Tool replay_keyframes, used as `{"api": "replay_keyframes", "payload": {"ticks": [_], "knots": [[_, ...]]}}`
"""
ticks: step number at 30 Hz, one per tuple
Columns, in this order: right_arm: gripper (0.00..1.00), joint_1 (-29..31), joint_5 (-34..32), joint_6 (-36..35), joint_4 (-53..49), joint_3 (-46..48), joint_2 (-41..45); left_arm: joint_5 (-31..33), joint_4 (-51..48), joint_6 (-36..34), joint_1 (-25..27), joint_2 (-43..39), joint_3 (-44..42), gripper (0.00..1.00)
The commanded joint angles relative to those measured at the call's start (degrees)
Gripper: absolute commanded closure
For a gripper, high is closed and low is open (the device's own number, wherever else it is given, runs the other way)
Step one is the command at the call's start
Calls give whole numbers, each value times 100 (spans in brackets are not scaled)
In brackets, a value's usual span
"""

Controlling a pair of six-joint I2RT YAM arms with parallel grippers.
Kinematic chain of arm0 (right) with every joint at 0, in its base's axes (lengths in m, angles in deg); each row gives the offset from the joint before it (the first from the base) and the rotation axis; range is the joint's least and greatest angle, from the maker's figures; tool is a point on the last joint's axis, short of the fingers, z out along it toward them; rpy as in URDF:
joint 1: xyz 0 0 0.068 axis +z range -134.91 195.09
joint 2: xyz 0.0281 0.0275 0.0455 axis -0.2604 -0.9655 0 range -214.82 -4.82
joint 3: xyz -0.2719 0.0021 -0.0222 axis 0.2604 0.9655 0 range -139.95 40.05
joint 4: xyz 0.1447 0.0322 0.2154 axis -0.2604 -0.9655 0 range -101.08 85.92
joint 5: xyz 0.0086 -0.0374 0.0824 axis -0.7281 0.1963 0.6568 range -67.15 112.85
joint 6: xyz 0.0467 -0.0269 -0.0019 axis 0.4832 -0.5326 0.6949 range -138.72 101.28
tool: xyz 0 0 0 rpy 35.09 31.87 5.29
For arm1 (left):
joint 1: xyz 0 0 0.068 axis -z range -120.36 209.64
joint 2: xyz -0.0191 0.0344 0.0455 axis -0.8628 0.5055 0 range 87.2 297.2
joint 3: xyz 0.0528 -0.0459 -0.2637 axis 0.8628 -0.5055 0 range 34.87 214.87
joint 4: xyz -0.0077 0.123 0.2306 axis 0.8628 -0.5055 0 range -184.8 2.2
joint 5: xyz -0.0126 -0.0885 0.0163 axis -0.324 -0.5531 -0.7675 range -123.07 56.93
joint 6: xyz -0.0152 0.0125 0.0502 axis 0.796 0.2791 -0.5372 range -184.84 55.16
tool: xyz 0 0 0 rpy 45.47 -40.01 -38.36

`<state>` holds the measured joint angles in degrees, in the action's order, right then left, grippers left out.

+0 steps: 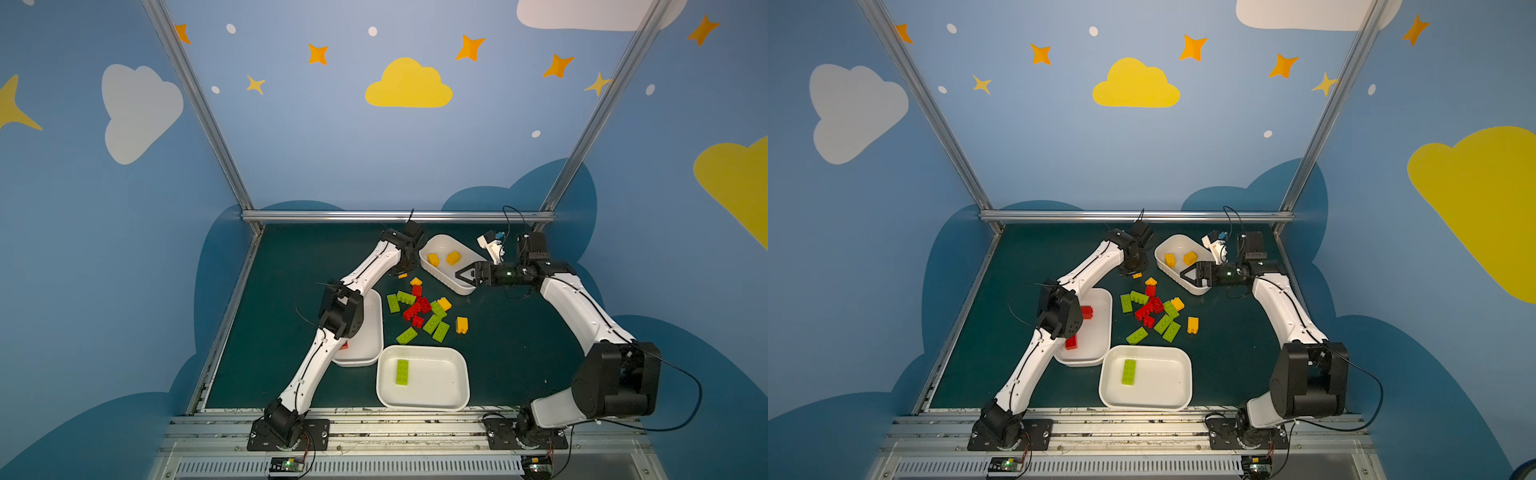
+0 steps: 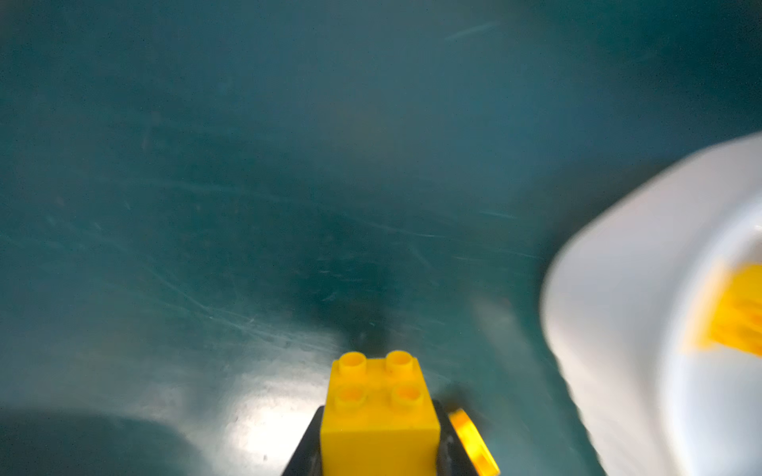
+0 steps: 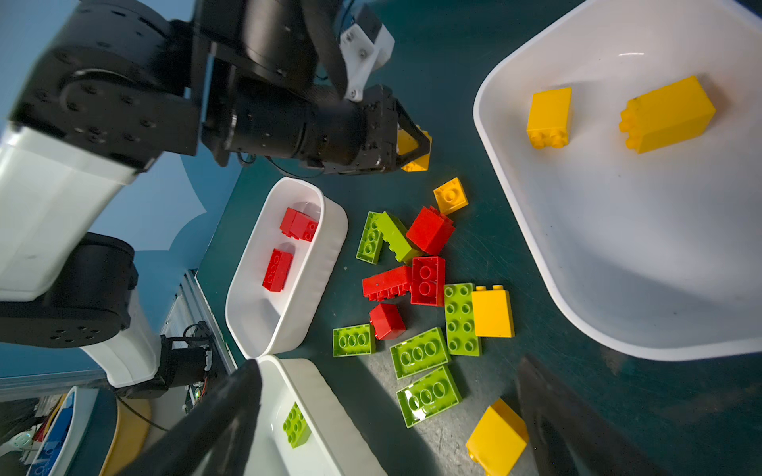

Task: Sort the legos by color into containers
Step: 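Carry the small yellow brick into the far tub and release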

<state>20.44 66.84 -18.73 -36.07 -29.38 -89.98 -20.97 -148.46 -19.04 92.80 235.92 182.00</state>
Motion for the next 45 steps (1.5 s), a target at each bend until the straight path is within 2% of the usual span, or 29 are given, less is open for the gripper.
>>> {"api": "replay_keyframes", "payload": {"ticks": [1, 10, 13, 18, 20, 23, 29, 33, 39, 45], "knots": [[5, -36, -16, 42, 19, -132, 97, -236, 622, -1020, 128, -699, -247, 77], [5, -78, -53, 109, 105, -234, 70, -1805, 2252, -2159, 255, -389, -125, 79], [5, -72, -48, 122, 83, -287, 52, -2064, 2769, -2397, 282, -98, -6, 79], [5, -86, -72, 110, 70, -331, 43, -2332, 3051, -2748, 278, 329, 298, 78], [5, -95, -77, 106, 53, -334, 35, -2704, 3354, -2864, 258, 374, 152, 76], [5, -99, -65, 85, 7, -373, 26, -2901, 3437, -2933, 206, 473, 129, 71], [5, -106, -63, -26, -146, -412, 26, -3016, 3372, -3247, 198, 13, -197, 42], [5, -116, -71, -75, -202, -372, 75, -2977, 3042, -3589, 165, -508, -654, 29], [5, -111, -79, -176, -324, -307, 141, -2494, 1772, -3229, 111, -1179, -994, 23], [5, -96, -48, -184, -343, -278, 140, -1719, 799, -1713, 236, -1680, -1437, 22]]}}
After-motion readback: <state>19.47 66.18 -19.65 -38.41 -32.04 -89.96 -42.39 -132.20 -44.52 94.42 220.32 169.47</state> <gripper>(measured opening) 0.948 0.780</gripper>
